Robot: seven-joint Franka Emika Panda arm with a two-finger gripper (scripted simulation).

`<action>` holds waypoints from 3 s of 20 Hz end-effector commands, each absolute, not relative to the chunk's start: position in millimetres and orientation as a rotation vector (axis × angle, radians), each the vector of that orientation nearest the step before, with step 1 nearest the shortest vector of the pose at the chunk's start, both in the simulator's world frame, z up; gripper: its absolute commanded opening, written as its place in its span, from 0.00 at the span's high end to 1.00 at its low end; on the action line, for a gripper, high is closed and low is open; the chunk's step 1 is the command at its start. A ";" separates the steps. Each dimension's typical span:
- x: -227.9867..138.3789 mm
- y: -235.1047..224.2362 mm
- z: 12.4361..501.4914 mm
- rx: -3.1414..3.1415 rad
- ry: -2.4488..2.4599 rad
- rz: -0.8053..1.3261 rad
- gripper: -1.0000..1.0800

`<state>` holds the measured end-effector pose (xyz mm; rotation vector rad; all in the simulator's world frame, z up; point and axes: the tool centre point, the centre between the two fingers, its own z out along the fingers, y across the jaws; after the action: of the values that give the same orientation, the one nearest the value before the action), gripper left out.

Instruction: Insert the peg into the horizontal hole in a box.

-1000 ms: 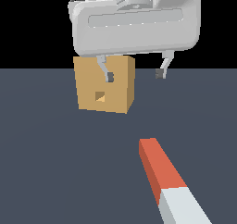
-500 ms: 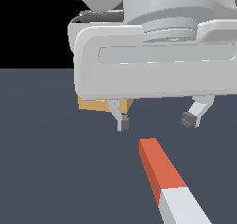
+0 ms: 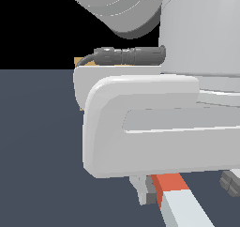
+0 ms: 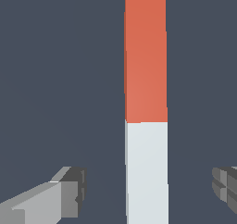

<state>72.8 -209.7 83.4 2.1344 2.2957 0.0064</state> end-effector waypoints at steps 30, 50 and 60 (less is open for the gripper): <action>82.5 -228.7 18.7 2.124 2.315 0.000 0.04; 77.2 -224.1 19.6 2.132 2.309 0.000 1.00; 53.9 -203.1 24.1 2.166 2.276 0.000 1.00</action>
<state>57.2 -207.4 20.9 2.1622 2.2849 -0.0037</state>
